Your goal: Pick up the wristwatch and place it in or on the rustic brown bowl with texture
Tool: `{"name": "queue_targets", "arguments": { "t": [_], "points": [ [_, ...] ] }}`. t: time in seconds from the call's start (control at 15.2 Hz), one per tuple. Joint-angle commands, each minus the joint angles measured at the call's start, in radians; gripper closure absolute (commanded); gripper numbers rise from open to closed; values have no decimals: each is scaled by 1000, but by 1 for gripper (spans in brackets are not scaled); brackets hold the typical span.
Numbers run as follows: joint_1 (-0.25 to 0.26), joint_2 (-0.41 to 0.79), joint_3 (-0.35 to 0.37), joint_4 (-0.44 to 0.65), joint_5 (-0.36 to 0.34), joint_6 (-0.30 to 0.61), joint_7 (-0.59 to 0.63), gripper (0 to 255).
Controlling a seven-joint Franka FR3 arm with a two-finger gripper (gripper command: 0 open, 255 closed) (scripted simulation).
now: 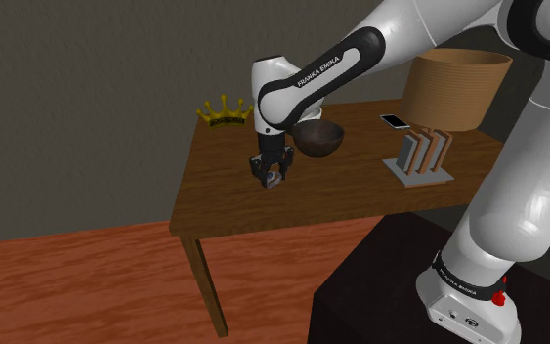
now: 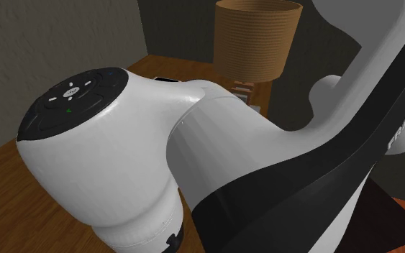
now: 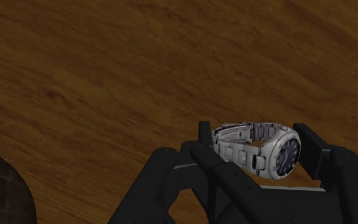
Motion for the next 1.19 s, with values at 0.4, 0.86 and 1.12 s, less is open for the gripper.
{"name": "queue_targets", "arguments": {
  "t": [0.4, 0.86, 1.12],
  "points": [
    [0, 0, 0, 0, 0, 0, 0, 255],
    [-1, -33, -1, 33, 7, -65, -2, 255],
    [-2, -57, -2, 63, 11, -118, -3, 255]
  ]
}}
